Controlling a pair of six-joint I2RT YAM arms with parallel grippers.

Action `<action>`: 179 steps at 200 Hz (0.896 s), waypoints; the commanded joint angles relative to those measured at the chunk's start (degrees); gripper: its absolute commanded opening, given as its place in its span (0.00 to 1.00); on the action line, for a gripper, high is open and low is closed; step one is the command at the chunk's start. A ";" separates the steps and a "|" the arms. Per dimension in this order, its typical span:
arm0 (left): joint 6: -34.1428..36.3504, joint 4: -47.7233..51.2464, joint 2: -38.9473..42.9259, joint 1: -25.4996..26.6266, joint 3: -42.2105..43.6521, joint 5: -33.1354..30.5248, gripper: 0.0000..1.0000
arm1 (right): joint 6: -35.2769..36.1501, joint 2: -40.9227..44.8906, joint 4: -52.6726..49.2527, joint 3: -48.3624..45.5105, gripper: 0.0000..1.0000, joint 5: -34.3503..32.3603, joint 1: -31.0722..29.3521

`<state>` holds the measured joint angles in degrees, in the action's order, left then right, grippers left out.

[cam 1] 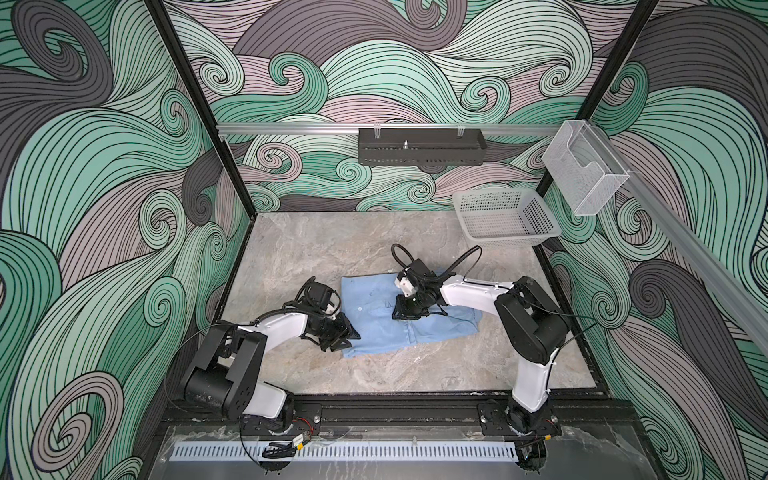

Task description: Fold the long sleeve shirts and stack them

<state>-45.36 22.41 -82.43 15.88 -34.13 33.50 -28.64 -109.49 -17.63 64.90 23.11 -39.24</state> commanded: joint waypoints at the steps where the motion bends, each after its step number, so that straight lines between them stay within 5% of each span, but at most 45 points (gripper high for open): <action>1: 6.91 9.92 0.23 -3.21 -3.08 -5.20 0.43 | -1.97 -3.88 2.39 -1.54 0.24 0.71 -1.72; 66: 14.26 15.85 13.18 -6.73 -12.86 -12.93 0.62 | -0.86 8.60 1.76 -0.86 0.32 -4.80 -2.86; 128: 21.14 12.67 -2.81 -11.13 -16.67 -8.31 0.62 | 0.38 10.92 -2.32 0.93 0.36 -6.41 -1.64; 179: 21.04 5.52 -6.87 -11.09 -15.10 -7.80 0.63 | -0.70 9.24 0.21 -0.66 0.36 -5.14 -0.94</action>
<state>-25.76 31.33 -88.31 4.99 -48.93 24.27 -29.15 -98.56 -17.96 65.21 18.00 -40.58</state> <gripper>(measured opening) 0.625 0.359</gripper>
